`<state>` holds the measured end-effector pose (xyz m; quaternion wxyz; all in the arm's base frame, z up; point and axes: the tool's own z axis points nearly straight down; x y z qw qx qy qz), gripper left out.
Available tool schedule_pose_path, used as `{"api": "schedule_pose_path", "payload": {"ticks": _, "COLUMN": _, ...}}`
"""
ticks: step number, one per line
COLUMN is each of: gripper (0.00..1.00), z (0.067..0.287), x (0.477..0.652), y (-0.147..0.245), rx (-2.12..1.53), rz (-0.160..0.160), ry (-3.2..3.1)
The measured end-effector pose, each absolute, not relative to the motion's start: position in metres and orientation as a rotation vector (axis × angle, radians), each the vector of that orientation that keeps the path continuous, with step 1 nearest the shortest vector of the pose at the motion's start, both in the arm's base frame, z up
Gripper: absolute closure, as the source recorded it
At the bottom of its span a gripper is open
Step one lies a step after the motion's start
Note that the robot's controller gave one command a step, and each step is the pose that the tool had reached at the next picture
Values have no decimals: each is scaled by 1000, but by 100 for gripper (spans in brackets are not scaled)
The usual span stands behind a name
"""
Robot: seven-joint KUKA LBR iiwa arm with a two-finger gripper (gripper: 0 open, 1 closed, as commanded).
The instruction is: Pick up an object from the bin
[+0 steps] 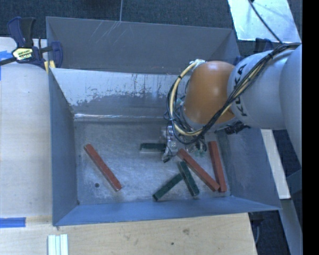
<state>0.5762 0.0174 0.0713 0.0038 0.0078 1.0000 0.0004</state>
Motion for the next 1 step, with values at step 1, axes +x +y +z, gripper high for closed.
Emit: {"api": "schedule_pose_path", "payload": {"ticks": 1, "gripper": 100, "z": 221, "x": 601, "y": 20, "rx": 101, "rz": 1, "ry": 3126}}
